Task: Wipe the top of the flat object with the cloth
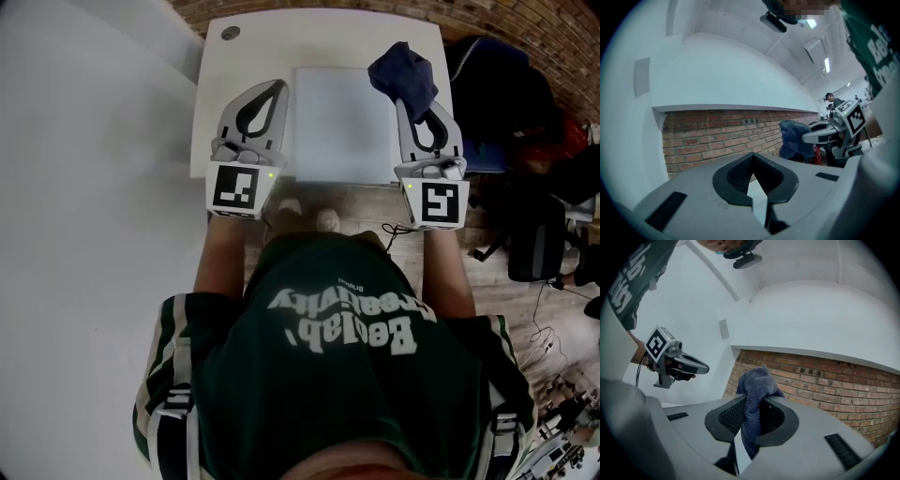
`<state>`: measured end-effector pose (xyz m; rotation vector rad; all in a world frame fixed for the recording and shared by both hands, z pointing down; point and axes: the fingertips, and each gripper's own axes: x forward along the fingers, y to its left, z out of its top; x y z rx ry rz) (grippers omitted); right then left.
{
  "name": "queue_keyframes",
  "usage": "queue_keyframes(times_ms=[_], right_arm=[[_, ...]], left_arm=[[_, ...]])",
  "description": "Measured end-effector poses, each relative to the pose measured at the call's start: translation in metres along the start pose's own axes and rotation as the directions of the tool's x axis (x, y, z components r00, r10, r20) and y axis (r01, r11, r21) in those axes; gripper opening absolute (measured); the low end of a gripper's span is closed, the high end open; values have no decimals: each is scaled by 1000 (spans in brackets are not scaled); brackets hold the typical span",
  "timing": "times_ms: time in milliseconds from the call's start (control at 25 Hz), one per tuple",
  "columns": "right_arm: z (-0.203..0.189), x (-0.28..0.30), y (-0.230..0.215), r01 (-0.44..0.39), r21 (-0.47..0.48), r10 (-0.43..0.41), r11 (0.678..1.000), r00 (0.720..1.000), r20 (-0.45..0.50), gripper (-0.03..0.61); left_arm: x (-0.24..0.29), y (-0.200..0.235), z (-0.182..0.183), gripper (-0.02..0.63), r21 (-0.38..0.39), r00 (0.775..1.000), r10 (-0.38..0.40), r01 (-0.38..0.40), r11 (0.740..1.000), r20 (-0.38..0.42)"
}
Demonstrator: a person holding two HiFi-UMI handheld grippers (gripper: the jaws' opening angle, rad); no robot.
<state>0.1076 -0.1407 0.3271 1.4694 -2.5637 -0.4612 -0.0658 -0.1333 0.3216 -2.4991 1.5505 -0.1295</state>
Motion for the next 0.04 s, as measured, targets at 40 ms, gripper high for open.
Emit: queue_keyframes(times_ms=[40], right_arm=[[0,0,1,-1,0,1,1000,1000,-5,48]], left_arm=[[-1,0,0,-6,1,1000,-1,1,1000,0]])
